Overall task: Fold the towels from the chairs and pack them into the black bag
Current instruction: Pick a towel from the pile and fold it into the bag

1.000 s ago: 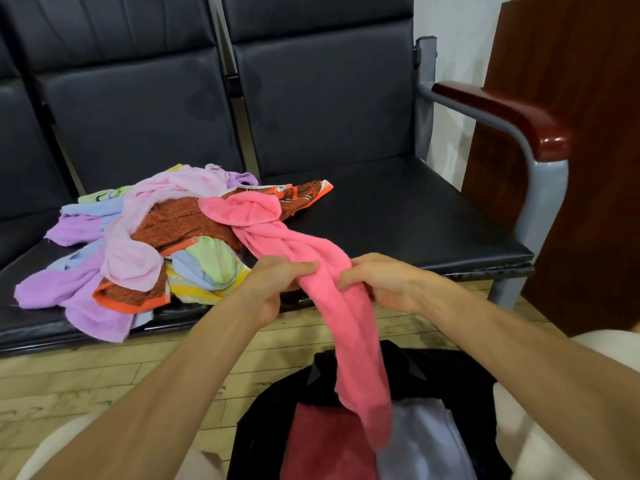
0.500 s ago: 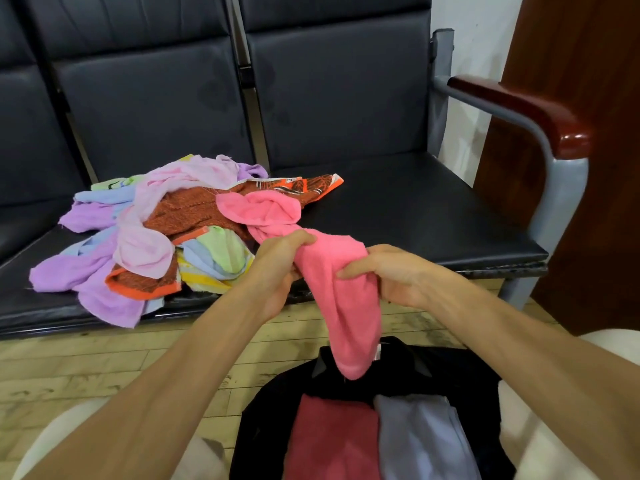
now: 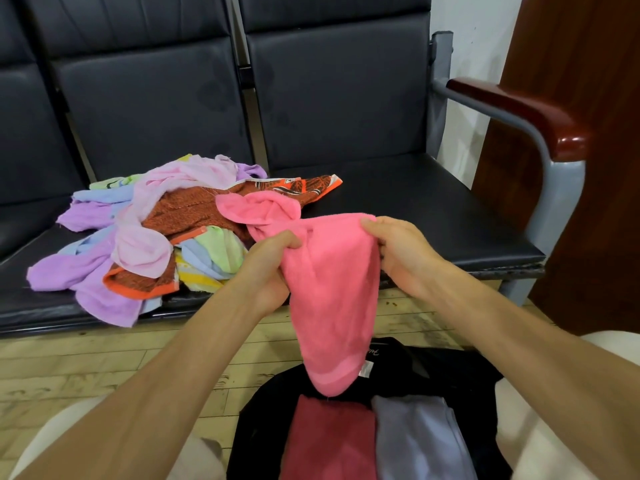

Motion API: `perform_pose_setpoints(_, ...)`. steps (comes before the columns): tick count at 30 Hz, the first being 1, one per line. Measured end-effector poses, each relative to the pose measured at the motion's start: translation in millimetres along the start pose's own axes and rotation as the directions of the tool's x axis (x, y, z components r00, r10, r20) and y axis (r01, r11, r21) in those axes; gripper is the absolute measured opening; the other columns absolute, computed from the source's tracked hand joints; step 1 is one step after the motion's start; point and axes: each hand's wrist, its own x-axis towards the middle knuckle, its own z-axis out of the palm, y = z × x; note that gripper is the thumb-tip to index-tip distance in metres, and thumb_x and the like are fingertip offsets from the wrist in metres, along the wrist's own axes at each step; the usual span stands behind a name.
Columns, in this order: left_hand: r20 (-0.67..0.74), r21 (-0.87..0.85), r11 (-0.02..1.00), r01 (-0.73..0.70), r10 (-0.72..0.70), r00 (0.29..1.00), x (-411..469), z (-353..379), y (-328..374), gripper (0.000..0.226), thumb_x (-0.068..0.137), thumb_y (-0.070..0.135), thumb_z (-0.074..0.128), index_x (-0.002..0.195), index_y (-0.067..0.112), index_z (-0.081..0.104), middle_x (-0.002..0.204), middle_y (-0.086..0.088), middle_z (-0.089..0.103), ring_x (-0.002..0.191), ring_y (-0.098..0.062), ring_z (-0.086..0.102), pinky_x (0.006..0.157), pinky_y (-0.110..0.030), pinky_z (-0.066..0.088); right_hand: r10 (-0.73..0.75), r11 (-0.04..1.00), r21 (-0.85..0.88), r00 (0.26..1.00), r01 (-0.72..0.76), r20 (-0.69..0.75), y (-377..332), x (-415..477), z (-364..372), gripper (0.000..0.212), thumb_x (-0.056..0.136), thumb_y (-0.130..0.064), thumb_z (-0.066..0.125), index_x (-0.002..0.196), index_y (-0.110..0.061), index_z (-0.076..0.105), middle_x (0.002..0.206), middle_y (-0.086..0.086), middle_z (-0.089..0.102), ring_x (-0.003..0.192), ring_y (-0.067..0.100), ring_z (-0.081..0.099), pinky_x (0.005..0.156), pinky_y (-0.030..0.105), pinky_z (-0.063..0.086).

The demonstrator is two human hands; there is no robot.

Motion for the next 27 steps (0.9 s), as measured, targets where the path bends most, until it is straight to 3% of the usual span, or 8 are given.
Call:
perform_pose_setpoints(4, 0.153, -0.112, 0.986, 0.123, -0.106, 0.983, -4, -3, 5, 0.028, 0.083, -0.003, 0.047, 0.102, 0.005, 0.065, 0.076, -0.007, 0.064, 0.063, -0.013, 0.059, 0.054, -0.022, 0.049, 0.048, 0.997, 0.066, 0.996, -0.043, -0.081, -8, 0, -3, 0.02, 0.09, -0.021, 0.057, 0.107, -0.012, 0.064, 0.111, 0.007, 0.065, 0.103, 0.021, 0.062, 0.089, 0.037, 0.051)
perform_pose_setpoints(7, 0.253, -0.123, 0.98, 0.158, -0.123, 0.959, -4, -2, 2, 0.04, 0.081, -0.001, 0.054, 0.12, 0.003, 0.063, 0.103, -0.012, 0.066, 0.086, -0.02, 0.063, 0.081, -0.031, 0.051, 0.025, 0.999, 0.036, 0.992, -0.02, -0.126, -10, -1, -5, 0.028, 0.087, -0.01, 0.059, 0.115, -0.008, 0.061, 0.113, 0.008, 0.063, 0.104, 0.023, 0.06, 0.084, 0.036, 0.05)
perform_pose_setpoints(9, 0.277, -0.094, 0.98, 0.173, -0.141, 0.95, -4, 1, -2, 0.036, 0.079, 0.002, 0.06, 0.115, 0.006, 0.065, 0.099, -0.01, 0.067, 0.085, -0.021, 0.063, 0.087, -0.037, 0.049, -0.002, 1.0, -0.007, 0.984, 0.001, -0.177, -11, -1, -6, 0.033, 0.087, -0.011, 0.06, 0.12, -0.011, 0.061, 0.113, 0.007, 0.063, 0.107, 0.023, 0.06, 0.092, 0.041, 0.051)
perform_pose_setpoints(12, 0.282, -0.029, 0.98, 0.197, -0.181, 0.942, -5, 5, -6, 0.019, 0.078, 0.004, 0.061, 0.094, 0.012, 0.067, 0.076, -0.005, 0.066, 0.064, -0.016, 0.063, 0.067, -0.034, 0.053, -0.043, 0.999, -0.003, 0.971, 0.044, -0.237, -14, 1, -10, 0.029, 0.09, -0.014, 0.062, 0.118, -0.014, 0.061, 0.114, 0.004, 0.063, 0.106, 0.021, 0.061, 0.096, 0.043, 0.051)
perform_pose_setpoints(15, 0.248, 0.032, 0.979, 0.201, -0.202, 0.947, -7, 10, -6, 0.018, 0.083, 0.007, 0.063, 0.097, 0.016, 0.068, 0.074, -0.006, 0.066, 0.062, -0.017, 0.062, 0.057, -0.029, 0.052, -0.078, 0.996, 0.008, 0.962, 0.083, -0.262, -18, 2, -13, 0.029, 0.092, -0.016, 0.061, 0.121, -0.014, 0.059, 0.117, 0.002, 0.06, 0.107, 0.019, 0.059, 0.095, 0.041, 0.05)
perform_pose_setpoints(18, 0.194, 0.057, 0.987, 0.153, -0.162, 0.967, -6, 13, -6, 0.028, 0.083, 0.014, 0.066, 0.111, 0.015, 0.066, 0.084, -0.006, 0.067, 0.075, -0.02, 0.06, 0.065, -0.033, 0.05, -0.084, 0.996, 0.004, 0.957, 0.088, -0.279, -21, 2, -17, 0.026, 0.094, -0.015, 0.059, 0.12, -0.016, 0.059, 0.113, -0.002, 0.059, 0.105, 0.017, 0.057, 0.093, 0.037, 0.049)
perform_pose_setpoints(24, 0.034, 0.071, 0.997, -0.001, -0.002, 0.999, 2, 6, -5, 0.035, 0.083, 0.018, 0.062, 0.117, 0.009, 0.061, 0.1, -0.01, 0.062, 0.083, -0.02, 0.057, 0.069, -0.032, 0.045, 0.087, 0.992, 0.122, 0.899, -0.038, -0.429, -26, 6, -39, 0.008, 0.088, -0.006, 0.062, 0.088, -0.014, 0.06, 0.087, 0.003, 0.06, 0.081, 0.019, 0.058, 0.081, 0.039, 0.048)
perform_pose_setpoints(27, -0.028, 0.067, 0.996, -0.052, 0.054, 0.998, 4, -2, 1, 0.031, 0.084, 0.021, 0.058, 0.114, 0.014, 0.058, 0.105, -0.009, 0.059, 0.09, -0.022, 0.053, 0.071, -0.034, 0.042, 0.149, 0.986, 0.142, 0.865, -0.091, -0.48, -23, 10, -47, 0.014, 0.09, -0.014, 0.063, 0.1, -0.012, 0.054, 0.086, 0.003, 0.055, 0.078, 0.019, 0.054, 0.08, 0.04, 0.046)
